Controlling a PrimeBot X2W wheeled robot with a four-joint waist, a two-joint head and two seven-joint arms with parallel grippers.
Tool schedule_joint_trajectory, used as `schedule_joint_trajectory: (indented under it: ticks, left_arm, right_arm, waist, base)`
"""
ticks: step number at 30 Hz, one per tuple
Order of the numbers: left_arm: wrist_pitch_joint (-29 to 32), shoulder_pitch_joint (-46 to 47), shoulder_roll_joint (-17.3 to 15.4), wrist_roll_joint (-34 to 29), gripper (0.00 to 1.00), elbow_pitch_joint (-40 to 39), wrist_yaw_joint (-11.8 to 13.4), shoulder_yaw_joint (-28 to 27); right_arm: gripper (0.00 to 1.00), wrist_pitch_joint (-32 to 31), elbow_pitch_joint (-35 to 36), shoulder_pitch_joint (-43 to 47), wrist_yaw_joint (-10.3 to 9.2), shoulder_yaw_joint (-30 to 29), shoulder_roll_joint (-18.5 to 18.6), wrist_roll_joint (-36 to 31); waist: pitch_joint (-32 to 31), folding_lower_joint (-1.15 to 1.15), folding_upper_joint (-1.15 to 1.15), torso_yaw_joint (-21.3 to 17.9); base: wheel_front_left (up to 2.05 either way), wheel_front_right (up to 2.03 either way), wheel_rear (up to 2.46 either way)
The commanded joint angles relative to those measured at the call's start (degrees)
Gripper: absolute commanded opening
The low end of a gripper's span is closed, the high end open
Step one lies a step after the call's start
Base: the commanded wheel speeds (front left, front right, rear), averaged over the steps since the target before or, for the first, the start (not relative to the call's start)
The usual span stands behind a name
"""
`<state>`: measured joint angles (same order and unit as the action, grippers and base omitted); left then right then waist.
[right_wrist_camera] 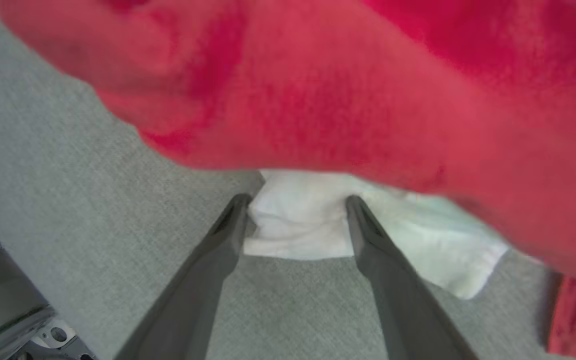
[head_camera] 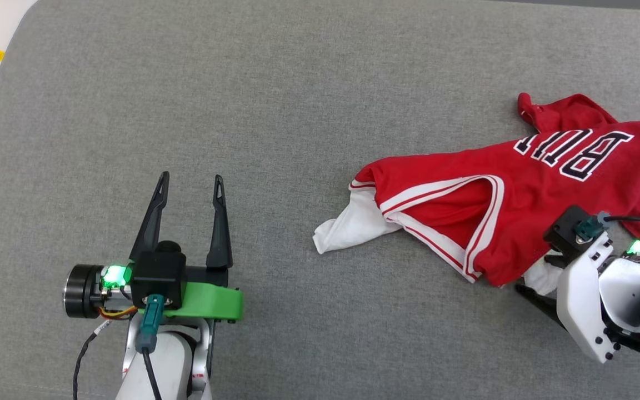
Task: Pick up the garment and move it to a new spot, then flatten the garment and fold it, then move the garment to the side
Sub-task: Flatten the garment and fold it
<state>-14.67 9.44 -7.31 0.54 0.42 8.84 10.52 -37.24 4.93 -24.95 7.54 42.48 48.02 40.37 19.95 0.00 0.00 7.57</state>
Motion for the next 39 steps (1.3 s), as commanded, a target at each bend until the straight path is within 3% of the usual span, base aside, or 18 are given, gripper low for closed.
schedule_joint_trajectory:
  ticks: [1,5,6,7,13,20,29,39]
  left_arm:
    - [-0.33,1.18,0.21,-0.44,1.0,-0.07,0.29,0.08]
    - [-0.33,1.62,0.33,-0.37,1.0,0.19,0.48,0.29]
    - [-0.33,1.64,0.35,-0.35,1.0,0.28,0.53,0.35]
    - [-0.33,1.6,0.35,-0.34,1.0,0.36,0.57,0.38]
    - [-0.33,0.11,-0.03,-0.06,1.0,1.19,1.04,-0.1]
    - [-0.33,-2.77,-0.58,0.18,1.0,1.83,1.17,-0.52]
    - [-0.33,-5.4,-1.22,0.32,1.0,2.02,1.15,-1.0]
    - [-0.33,-4.97,-1.26,0.12,1.0,2.43,0.7,-0.64]
  right_arm:
    - [1.0,0.71,-2.08,-1.37,-0.05,1.69,-0.9,0.1]
    - [1.0,1.84,-7.78,-3.08,-0.05,7.71,-1.48,-0.21]
    - [0.78,2.42,-8.72,-3.4,-0.05,8.98,-1.41,-0.01]
    - [0.01,3.52,-9.3,-3.71,-0.05,9.45,-1.44,0.12]
    - [0.0,12.73,-11.05,-3.94,-0.05,6.7,-1.06,0.3]
    - [0.0,19.15,-8.0,3.22,-0.05,-6.4,0.26,-1.43]
    - [0.0,17.63,-4.61,22.57,-0.05,-24.06,-2.87,-3.24]
    - [0.0,16.83,-14.13,31.34,-0.05,-32.24,-6.88,-4.27]
  waist:
    - [1.46,0.0,0.0,0.88]
    - [1.85,0.0,0.0,1.23]
    - [1.76,0.0,0.0,1.27]
    - [1.58,0.0,0.0,1.27]
    - [-1.52,0.0,0.0,-0.25]
    - [-6.43,0.0,0.0,-3.23]
    - [-9.23,0.0,0.0,-6.54]
    - [-9.17,0.0,0.0,-7.04]
  base:
    - [0.0,0.0,0.0]
    - [0.0,0.0,0.0]
    - [0.0,0.0,0.0]
    - [0.0,0.0,0.0]
    - [0.0,0.0,0.0]
    - [0.0,0.0,0.0]
    - [0.0,0.0,0.0]
    - [0.0,0.0,0.0]
